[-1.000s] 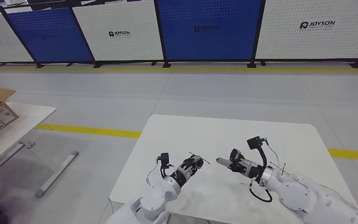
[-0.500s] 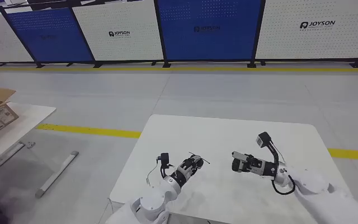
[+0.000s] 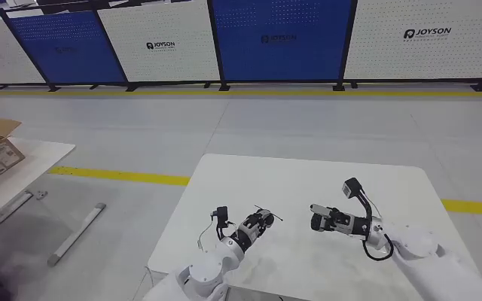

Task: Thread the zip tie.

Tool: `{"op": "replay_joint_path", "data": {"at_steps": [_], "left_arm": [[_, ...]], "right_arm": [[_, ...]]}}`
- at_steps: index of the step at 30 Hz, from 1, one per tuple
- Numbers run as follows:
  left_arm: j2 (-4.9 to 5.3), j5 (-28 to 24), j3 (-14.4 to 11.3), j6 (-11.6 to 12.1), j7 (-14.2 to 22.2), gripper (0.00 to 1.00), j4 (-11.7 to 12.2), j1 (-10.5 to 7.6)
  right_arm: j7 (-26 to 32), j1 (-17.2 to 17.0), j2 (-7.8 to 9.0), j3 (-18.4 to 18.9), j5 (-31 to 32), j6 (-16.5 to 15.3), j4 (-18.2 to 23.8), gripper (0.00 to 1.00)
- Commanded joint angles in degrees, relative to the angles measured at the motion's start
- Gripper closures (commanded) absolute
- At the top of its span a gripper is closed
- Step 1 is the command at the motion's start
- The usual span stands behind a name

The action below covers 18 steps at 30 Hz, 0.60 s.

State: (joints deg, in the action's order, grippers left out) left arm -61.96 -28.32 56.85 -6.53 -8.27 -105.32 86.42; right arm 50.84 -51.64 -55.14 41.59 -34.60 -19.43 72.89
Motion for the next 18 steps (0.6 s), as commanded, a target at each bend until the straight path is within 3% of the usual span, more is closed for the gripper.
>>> {"op": "replay_joint_path", "data": {"at_steps": [1,7,11,18], "left_arm": [[-0.35,-1.0,-0.4,-0.4,-0.9,1.0,-0.1,-0.25],[-1.27,-3.8,-1.3,-1.7,-2.9,1.0,0.2,-1.39],[-1.72,-5.4,-1.6,-2.9,-2.6,1.0,1.1,-2.2],[-1.72,-5.4,-1.6,-2.9,-2.6,1.0,1.1,-2.2]], "right_arm": [[-0.7,-0.3,-0.16,-0.1,0.9,1.2,0.0,0.0],[1.5,0.8,-2.18,-2.5,0.8,0.9,-1.7,0.0],[-0.6,1.8,-4.46,-3.9,-0.8,0.0,-4.2,0.0],[-0.6,1.8,-4.46,-3.9,-0.8,0.0,-4.2,0.0]]}}
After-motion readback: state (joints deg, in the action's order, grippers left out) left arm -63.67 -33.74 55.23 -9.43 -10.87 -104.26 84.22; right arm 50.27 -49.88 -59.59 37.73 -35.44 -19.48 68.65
